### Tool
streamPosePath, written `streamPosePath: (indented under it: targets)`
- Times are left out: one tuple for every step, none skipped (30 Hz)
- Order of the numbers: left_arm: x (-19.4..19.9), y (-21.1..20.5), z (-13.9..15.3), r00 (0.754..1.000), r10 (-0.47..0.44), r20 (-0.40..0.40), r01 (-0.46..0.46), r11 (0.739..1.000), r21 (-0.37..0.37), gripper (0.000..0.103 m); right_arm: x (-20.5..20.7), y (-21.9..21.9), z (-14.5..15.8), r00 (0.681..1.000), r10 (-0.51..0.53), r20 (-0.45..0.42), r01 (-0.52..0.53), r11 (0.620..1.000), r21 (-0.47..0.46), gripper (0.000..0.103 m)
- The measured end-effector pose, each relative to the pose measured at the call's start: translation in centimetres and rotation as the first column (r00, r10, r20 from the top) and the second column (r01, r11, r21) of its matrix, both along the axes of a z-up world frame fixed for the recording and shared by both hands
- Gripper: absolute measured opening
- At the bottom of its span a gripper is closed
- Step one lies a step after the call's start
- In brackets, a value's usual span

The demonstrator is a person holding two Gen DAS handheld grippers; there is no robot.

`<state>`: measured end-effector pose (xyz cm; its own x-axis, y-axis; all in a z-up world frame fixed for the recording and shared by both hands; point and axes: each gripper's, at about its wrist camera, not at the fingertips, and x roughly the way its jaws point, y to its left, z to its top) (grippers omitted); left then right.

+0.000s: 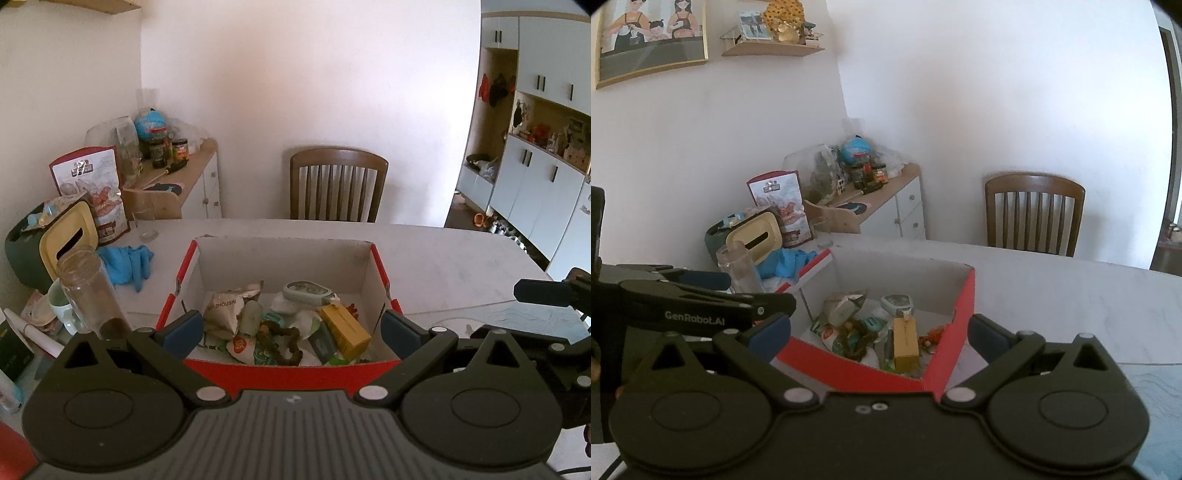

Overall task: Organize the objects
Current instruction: 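Withdraw both tools from the box back over the table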

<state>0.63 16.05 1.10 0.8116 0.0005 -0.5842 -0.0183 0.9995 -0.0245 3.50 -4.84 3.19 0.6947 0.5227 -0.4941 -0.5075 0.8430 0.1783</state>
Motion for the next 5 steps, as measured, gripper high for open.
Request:
streamPosePath:
  targets:
    - [-0.01, -0.08, -0.01, 1.000, 0.001, -0.002, -0.001, 1.000, 0.003, 0.103, -0.06, -0.04, -0.02, 1.000, -0.002, -0.001, 0.002, 1.000, 0.001, 0.102]
    - [-0.02, -0.15, -0.03, 1.000, 0.002, -0.003, -0.002, 1.000, 0.003, 0.103, -0.10, -0.09, -0.05, 1.000, -0.005, -0.002, 0.005, 1.000, 0.001, 0.102]
    - [-0.02, -0.19, -0.04, 1.000, 0.001, -0.005, -0.001, 1.000, 0.002, 0.103, -0.12, -0.15, -0.10, 1.000, -0.009, -0.004, 0.009, 1.000, 0.001, 0.102]
    - [-0.03, -0.24, -0.04, 1.000, -0.003, -0.008, 0.003, 1.000, -0.001, 0.103, -0.13, -0.21, -0.13, 1.000, -0.013, -0.007, 0.013, 1.000, 0.002, 0.102]
    - [-0.03, -0.21, -0.03, 1.000, -0.006, -0.009, 0.006, 1.000, -0.002, 0.103, -0.05, -0.29, -0.17, 1.000, -0.017, -0.009, 0.017, 1.000, 0.004, 0.102]
